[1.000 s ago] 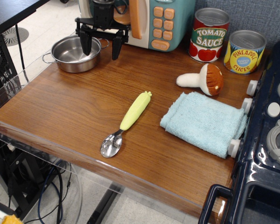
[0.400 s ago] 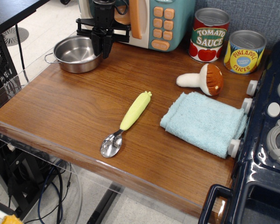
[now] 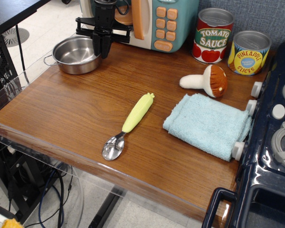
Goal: Move the pot to the bottom left of the table.
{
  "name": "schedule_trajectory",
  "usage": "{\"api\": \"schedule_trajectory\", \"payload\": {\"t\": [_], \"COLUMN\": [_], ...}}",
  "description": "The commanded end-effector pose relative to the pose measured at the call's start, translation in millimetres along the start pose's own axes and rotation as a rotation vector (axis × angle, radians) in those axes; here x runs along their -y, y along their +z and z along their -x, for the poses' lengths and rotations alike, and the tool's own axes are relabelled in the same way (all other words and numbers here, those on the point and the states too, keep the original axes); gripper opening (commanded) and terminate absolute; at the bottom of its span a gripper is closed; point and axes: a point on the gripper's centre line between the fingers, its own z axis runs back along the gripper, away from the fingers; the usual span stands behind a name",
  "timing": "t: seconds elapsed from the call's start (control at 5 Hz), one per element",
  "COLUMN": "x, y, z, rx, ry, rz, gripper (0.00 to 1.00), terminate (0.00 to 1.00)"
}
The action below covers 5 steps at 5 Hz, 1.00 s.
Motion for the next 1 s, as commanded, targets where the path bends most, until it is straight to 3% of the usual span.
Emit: {"api": "schedule_trajectory", "payload": {"t": [0.0, 0.4, 0.8], "x": [-10.1, -22.9, -49.8], "y": [67.1, 90.9, 90.7], "z": [0.9, 33.1, 90.2], "rx": [0.115, 0.150, 0.150], "ry": [0.019, 0.017, -0.019], "rz": [0.025, 0.019, -0.017], "gripper": [0.00, 0.00, 0.00], "terminate": [0.00, 0.00, 0.00]}}
